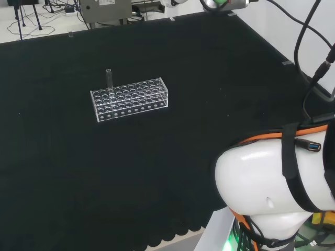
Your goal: Pick up the test tube.
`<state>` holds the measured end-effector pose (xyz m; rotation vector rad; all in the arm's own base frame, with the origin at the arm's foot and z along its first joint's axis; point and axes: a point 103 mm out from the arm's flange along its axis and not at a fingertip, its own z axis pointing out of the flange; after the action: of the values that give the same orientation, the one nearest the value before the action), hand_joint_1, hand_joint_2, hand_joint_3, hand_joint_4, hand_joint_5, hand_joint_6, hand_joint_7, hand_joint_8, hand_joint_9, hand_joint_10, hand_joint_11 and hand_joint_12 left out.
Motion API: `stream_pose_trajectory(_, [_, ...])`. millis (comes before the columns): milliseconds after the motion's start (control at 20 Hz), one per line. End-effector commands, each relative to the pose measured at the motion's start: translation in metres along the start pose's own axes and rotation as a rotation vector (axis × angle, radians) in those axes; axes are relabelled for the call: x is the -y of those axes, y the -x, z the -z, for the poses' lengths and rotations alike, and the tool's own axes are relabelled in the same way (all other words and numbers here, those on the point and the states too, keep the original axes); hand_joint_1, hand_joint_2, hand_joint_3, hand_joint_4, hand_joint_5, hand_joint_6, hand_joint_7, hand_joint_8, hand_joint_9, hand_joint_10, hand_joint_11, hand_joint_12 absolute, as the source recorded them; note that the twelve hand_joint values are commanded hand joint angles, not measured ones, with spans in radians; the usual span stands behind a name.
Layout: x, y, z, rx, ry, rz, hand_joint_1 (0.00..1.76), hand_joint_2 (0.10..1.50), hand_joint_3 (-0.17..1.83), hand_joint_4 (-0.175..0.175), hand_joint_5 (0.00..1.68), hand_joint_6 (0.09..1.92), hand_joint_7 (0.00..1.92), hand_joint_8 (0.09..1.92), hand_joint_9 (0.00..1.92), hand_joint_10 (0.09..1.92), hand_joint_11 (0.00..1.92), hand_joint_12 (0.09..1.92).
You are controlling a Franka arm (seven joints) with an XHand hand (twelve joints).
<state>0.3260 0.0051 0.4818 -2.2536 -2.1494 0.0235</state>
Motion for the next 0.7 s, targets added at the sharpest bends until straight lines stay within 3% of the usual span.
stream_pose_trajectory(50, [-0.037, -0.018, -0.014, -0.030, -0.029, 0.088, 0.72, 0.75, 0.54, -0.108, 0.22, 0.17, 0.10, 0.95, 0.16, 1.02, 0.01, 1.52])
stream_pose_trajectory(700, [-0.097, -0.042, -0.039, -0.030, -0.131, 0.179, 0.78, 0.72, 0.59, -0.123, 0.32, 0.16, 0.25, 0.96, 0.31, 0.99, 0.10, 1.54])
